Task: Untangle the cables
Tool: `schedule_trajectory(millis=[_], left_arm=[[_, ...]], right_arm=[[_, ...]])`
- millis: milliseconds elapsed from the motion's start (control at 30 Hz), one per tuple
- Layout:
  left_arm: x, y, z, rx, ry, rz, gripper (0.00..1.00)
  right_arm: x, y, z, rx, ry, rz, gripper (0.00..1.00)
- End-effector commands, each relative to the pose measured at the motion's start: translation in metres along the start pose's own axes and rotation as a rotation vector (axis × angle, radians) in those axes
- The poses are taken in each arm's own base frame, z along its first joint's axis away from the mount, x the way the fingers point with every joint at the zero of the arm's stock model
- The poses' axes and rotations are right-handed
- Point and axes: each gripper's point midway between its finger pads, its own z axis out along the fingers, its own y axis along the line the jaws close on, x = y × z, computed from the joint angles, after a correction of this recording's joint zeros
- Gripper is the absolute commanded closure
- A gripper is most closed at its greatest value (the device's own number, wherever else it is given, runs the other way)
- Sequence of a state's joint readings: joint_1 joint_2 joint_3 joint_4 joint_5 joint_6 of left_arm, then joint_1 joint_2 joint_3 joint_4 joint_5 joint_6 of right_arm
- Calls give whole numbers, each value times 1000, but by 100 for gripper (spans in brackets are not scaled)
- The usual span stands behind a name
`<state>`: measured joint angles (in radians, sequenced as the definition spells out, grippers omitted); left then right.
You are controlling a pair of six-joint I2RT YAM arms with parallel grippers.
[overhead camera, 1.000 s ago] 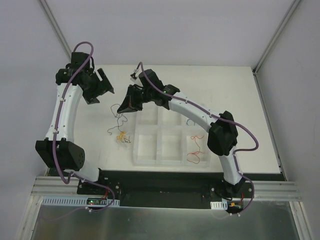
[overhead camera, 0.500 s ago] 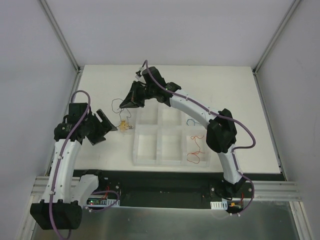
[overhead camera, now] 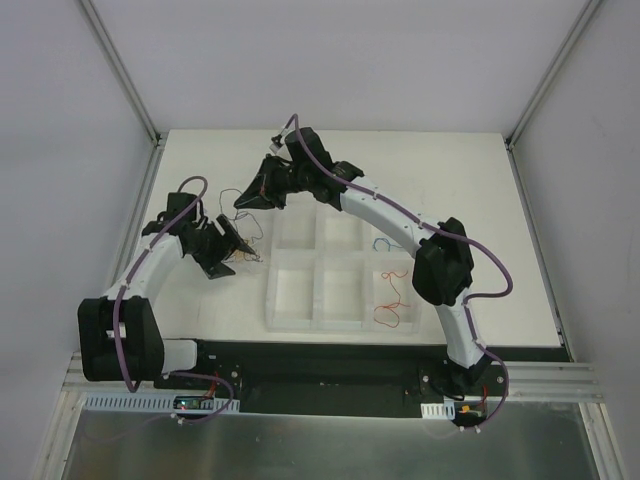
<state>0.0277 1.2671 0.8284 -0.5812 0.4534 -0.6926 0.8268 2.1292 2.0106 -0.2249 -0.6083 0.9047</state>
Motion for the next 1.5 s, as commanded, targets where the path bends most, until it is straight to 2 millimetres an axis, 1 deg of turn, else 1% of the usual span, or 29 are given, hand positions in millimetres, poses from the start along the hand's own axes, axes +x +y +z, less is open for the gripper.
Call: schedule_trajectory(millis=[0, 67, 133, 233, 333, 367, 400, 533, 600, 667, 700, 767, 867, 933, 1033, 1100, 1133, 1167, 1267, 1300, 1367, 1433, 1467], left_arm=[[-28, -22, 7, 58, -48, 45, 30], [-36, -29, 13, 61, -40, 44, 33], [-47, -37, 16, 68, -57, 52, 34], [-57, -48, 22, 90, -58, 33, 36], [-69, -52, 26, 89, -87, 28, 51], [-73, -54, 27, 93, -97, 26, 58], [-75, -55, 27, 95, -108, 21, 67], [-82, -58, 27, 99, -141, 16, 89], [-85, -54, 28, 80, -156, 26, 95], [-85, -40, 33, 37, -161, 6, 99], [-83, -29, 37, 12, -151, -28, 100], [-74, -8, 48, -36, -118, -86, 99], [-61, 17, 61, -84, -54, -134, 100], [-53, 28, 65, -100, -22, -145, 99], [-49, 37, 65, -108, -12, -135, 96], [-44, 37, 63, -82, 8, -148, 93], [-42, 35, 60, -64, 11, -156, 88], [-39, 32, 55, -41, 8, -150, 80], [-38, 18, 37, 29, -51, -111, 58], [-39, 9, 25, 64, -88, -83, 53], [-37, -1, 9, 114, -134, -58, 43], [-36, -6, -5, 143, -178, -47, 35], [-34, -6, -9, 145, -188, -49, 32]], right_arm=[[-3, 36, -10, -87, -6, -2, 100], [-4, 41, -12, -101, -11, 4, 100], [-5, 44, -14, -107, -17, 5, 100], [-2, 49, -17, -120, -13, 15, 100], [-1, 55, -20, -134, -10, 16, 100], [0, 58, -21, -141, -5, 17, 100], [-1, 60, -22, -144, -7, 22, 100], [0, 76, -27, -180, -4, 29, 100], [-3, 83, -31, -197, -12, 16, 100], [-3, 92, -35, -212, -18, 12, 100], [-4, 96, -38, -221, -21, 17, 100], [-5, 109, -45, -242, -36, 6, 100], [-9, 130, -55, -284, -58, -11, 100], [-10, 151, -64, -326, -74, -33, 100], [-14, 178, -78, -385, -108, -68, 100], [-15, 189, -86, -407, -125, -82, 100], [-15, 192, -89, -412, -127, -84, 100], [-14, 192, -90, -411, -128, -86, 100], [-12, 185, -89, -394, -128, -99, 100], [-14, 182, -88, -387, -130, -95, 100], [-17, 178, -87, -381, -134, -97, 100], [-23, 172, -85, -370, -141, -93, 100], [-25, 167, -81, -361, -138, -85, 100]])
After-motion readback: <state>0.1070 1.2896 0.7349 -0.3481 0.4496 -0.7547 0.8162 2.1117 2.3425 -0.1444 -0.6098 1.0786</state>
